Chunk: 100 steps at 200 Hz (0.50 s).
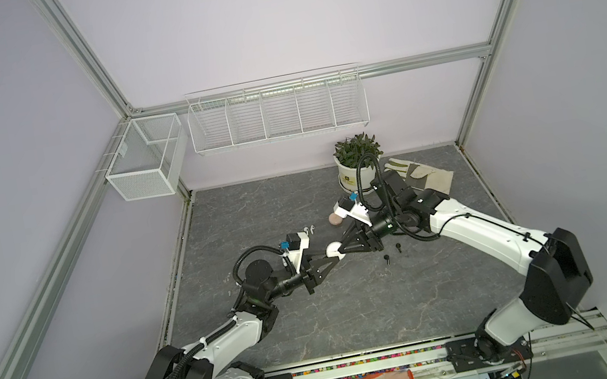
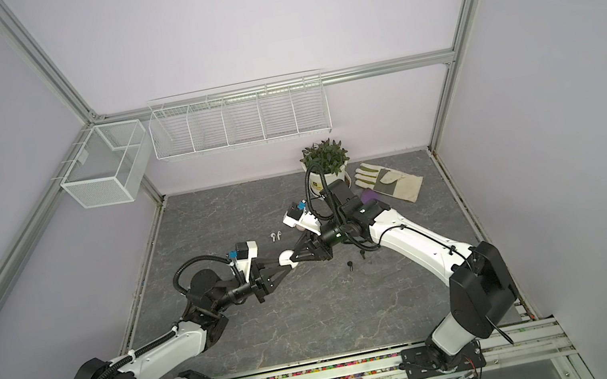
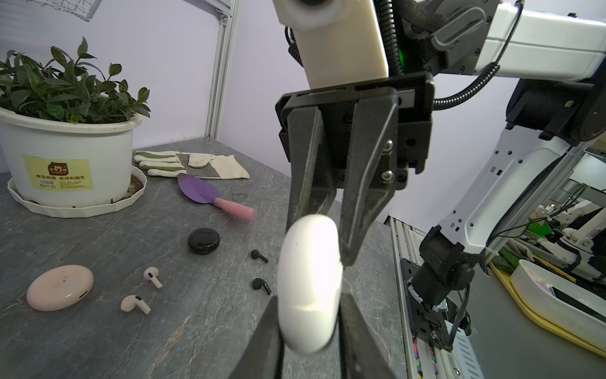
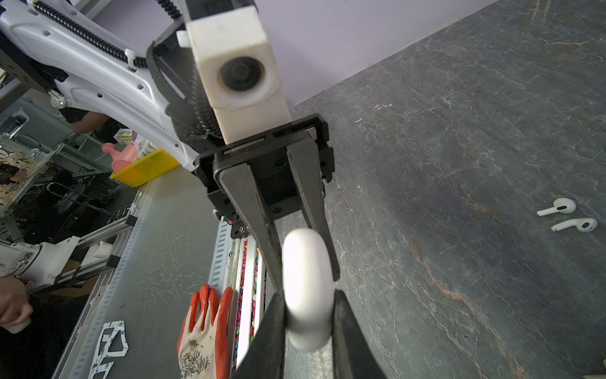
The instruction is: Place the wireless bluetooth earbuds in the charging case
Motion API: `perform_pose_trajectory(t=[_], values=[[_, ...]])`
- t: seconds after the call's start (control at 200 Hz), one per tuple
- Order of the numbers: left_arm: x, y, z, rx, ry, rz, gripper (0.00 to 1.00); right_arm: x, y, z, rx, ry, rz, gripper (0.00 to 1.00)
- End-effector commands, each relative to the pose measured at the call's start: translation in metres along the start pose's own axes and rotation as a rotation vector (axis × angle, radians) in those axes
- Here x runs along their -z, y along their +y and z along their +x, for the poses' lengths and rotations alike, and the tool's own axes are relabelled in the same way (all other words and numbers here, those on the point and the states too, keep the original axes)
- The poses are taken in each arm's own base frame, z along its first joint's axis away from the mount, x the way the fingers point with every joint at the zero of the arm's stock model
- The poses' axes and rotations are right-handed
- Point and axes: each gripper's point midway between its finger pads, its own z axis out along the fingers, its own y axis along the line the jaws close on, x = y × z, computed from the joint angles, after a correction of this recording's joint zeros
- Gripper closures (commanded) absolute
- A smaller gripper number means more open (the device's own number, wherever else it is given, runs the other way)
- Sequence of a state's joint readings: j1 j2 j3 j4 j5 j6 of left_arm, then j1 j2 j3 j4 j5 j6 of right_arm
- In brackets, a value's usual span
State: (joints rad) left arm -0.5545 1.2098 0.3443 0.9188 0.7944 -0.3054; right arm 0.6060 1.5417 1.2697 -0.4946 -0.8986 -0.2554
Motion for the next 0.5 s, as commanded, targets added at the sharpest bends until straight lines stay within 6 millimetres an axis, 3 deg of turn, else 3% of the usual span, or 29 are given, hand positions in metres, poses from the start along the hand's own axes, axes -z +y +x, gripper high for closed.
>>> perform_pose_trajectory(t=[0.0,0.385,0.495], values=[[-0.0014,-0.0113,-0.0207,-0.077,-0.056,0.042,0.74,-0.0105,0.0042,0.0029,0.0,0.02,-0.038,0.85],[-0.0007,-0.0108,-0.0196,-0.073,-0.055,0.037,0.69,-0.013,0.0033,0.0039,-0.004,0.024,-0.044,0.85],[0.0,-0.0111,-0.0184,-0.072,-0.053,0.036,0.75,-0.0126,0.0033,0.0034,-0.003,0.022,-0.043,0.85]])
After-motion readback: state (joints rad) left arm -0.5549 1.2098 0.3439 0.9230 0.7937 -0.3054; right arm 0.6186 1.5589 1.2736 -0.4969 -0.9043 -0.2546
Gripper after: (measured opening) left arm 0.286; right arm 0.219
